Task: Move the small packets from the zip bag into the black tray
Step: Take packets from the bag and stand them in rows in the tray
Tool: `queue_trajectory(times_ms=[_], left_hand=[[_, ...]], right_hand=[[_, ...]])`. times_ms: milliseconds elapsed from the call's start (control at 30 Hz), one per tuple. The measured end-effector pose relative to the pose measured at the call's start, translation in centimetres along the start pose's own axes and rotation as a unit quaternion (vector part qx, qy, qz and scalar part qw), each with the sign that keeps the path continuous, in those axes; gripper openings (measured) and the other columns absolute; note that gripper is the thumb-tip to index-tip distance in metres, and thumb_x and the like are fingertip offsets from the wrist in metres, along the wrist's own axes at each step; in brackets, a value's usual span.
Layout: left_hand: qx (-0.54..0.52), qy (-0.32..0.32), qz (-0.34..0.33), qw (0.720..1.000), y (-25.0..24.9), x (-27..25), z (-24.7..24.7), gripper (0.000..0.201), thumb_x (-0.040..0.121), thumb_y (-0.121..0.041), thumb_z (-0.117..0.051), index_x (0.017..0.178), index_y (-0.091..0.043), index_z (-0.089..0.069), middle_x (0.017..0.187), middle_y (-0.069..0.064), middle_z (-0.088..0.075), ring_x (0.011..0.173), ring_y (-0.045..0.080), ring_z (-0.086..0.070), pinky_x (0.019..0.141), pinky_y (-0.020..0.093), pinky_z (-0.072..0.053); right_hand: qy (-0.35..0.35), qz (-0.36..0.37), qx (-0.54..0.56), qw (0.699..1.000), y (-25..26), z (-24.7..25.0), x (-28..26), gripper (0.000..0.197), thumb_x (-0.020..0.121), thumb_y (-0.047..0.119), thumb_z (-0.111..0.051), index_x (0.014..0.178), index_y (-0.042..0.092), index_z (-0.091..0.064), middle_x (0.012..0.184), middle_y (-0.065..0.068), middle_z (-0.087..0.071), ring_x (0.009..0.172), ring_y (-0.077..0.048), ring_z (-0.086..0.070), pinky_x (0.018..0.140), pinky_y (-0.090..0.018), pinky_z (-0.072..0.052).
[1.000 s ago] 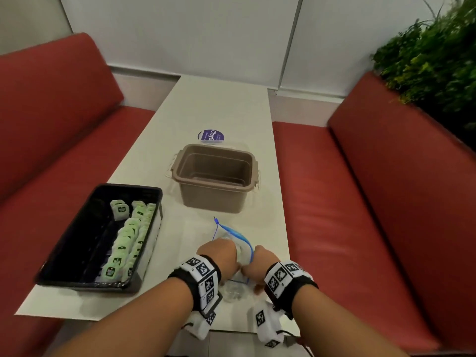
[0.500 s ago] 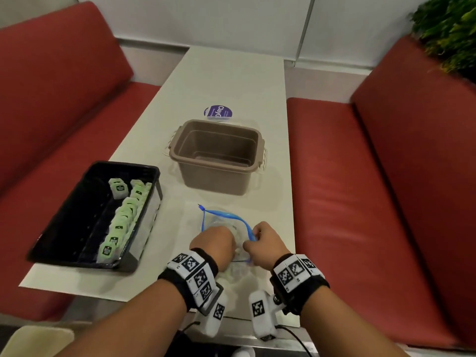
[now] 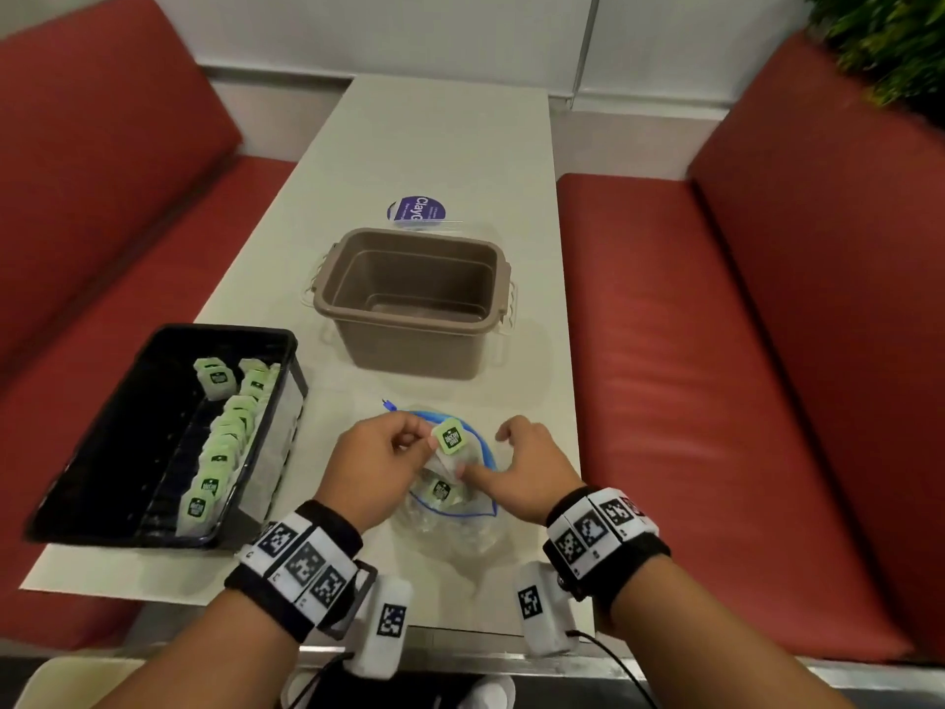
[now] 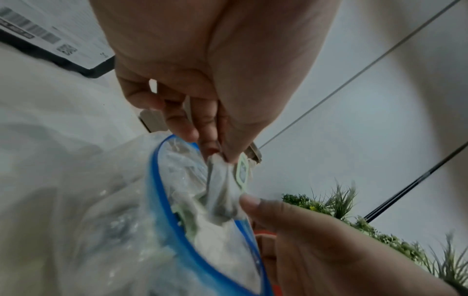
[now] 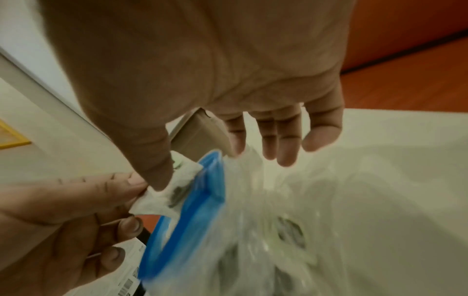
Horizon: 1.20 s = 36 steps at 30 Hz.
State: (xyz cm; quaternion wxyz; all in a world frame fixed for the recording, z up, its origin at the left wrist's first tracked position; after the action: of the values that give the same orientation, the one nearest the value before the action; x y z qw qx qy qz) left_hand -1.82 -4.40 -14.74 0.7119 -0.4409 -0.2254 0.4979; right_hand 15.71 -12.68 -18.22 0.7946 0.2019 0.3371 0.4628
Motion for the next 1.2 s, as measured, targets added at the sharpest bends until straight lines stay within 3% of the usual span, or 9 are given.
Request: queue_trajectory(times_ms=[67,167,300,367,500,700,867,1033,1200], left_hand=[[-0.062,0.009,0.0,0.998,-0.3,-0.1,0.2,0.007,0.088,-0.014,-0.073,0.085,-0.02,-0.072,0.081,-0.001,-0.074,0.079,0.015,-0.07,0.077,0.028,-0.057],[-0.114,0.036,-0.007,0.993,-1.2,-0.4,0.0,0.005,0.089,-0.011,-0.071,0.089,-0.016,-0.071,0.084,0.005,-0.074,0.082,0.023,-0.071,0.08,0.031,-0.058],[-0.127,0.057,-0.005,0.99,-1.6,-0.6,-0.4,0.012,0.088,-0.01,-0.072,0.094,-0.02,-0.07,0.088,0.006,-0.071,0.078,0.028,-0.071,0.073,0.031,-0.057],[-0.124,0.072,0.003,0.99,-1.3,-0.6,-0.7,0.02,0.087,-0.009,-0.073,0.1,-0.023,-0.068,0.094,0.008,-0.069,0.081,0.03,-0.071,0.074,0.032,-0.058],[-0.06,0.093,-0.002,0.994,-0.8,-0.9,-0.4,0.034,0.091,-0.009,-0.067,0.113,-0.033,-0.062,0.091,0.003,-0.062,0.074,0.017,-0.066,0.074,0.026,-0.055],[-0.072,0.054,0.023,0.996,-0.5,-0.9,2.0,0.023,0.096,-0.007,-0.058,0.105,-0.026,-0.068,0.089,-0.009,-0.066,0.075,0.018,-0.069,0.077,0.032,-0.059],[-0.12,0.012,0.066,0.991,1.5,-0.1,4.0,0.018,0.095,-0.006,-0.061,0.099,-0.021,-0.069,0.099,0.006,-0.072,0.077,0.019,-0.072,0.077,0.035,-0.059],[-0.364,0.041,0.138,0.92,1.8,0.0,5.1,0.017,0.099,-0.004,-0.054,0.111,-0.012,-0.062,0.086,0.005,-0.068,0.067,0.014,-0.061,0.065,0.026,-0.053],[-0.416,0.124,0.208,0.877,2.1,-0.2,6.5,0.02,0.103,-0.01,-0.046,0.114,-0.006,-0.062,0.072,0.006,-0.057,0.055,0.013,-0.049,0.052,0.023,-0.045]], right_hand=[[-0.038,0.055,0.022,0.997,1.1,1.2,0.0,0.059,0.075,0.061,-0.069,0.121,0.029,-0.053,0.121,0.004,-0.05,0.109,-0.013,-0.052,0.095,-0.032,-0.046],[-0.032,0.107,0.101,0.989,2.9,1.8,-0.1,0.036,0.082,0.054,-0.069,0.108,0.028,-0.064,0.102,0.009,-0.065,0.079,-0.005,-0.058,0.076,-0.026,-0.048],[-0.001,0.108,0.165,0.98,3.6,0.9,0.1,0.015,0.084,0.038,-0.07,0.084,0.024,-0.067,0.08,-0.001,-0.072,0.074,-0.022,-0.069,0.073,-0.043,-0.058],[0.001,0.11,0.202,0.973,3.8,0.8,0.1,0.007,0.089,0.027,-0.068,0.085,0.021,-0.068,0.079,-0.004,-0.072,0.073,-0.022,-0.069,0.071,-0.042,-0.058],[-0.014,0.107,0.241,0.964,4.0,1.1,0.1,0.01,0.096,0.018,-0.062,0.091,0.012,-0.068,0.068,0.002,-0.067,0.055,-0.008,-0.061,0.055,-0.023,-0.047],[-0.032,0.064,0.312,0.947,3.9,0.9,0.8,0.006,0.089,0.008,-0.058,0.086,0.013,-0.057,0.078,-0.015,-0.072,0.072,-0.037,-0.07,0.062,-0.034,-0.052],[-0.019,0.068,0.369,0.927,6.5,0.9,0.5,0.02,0.086,-0.009,-0.047,0.081,0.01,-0.049,0.072,-0.01,-0.069,0.065,-0.029,-0.067,0.068,-0.038,-0.056],[-0.021,0.119,0.329,0.936,10.0,0.8,0.3,0.024,0.084,0.003,-0.057,0.094,0.021,-0.069,0.071,-0.003,-0.063,0.06,-0.018,-0.056,0.067,-0.039,-0.052],[0.007,0.202,0.235,0.951,15.4,0.8,-0.3,0.019,0.087,0.014,-0.073,0.103,0.024,-0.075,0.072,0.015,-0.067,0.067,-0.007,-0.06,0.072,-0.013,-0.047]])
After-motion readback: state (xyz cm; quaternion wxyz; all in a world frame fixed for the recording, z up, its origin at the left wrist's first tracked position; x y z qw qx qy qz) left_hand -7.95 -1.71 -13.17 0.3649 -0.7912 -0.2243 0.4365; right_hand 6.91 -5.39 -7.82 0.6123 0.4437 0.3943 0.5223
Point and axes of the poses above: each hand's wrist, its own x-axis towards the middle knuckle, its own z-axis out of the back of the hand, y = z × x, the point moved 8 cm from there along x, towards the middle knuckle
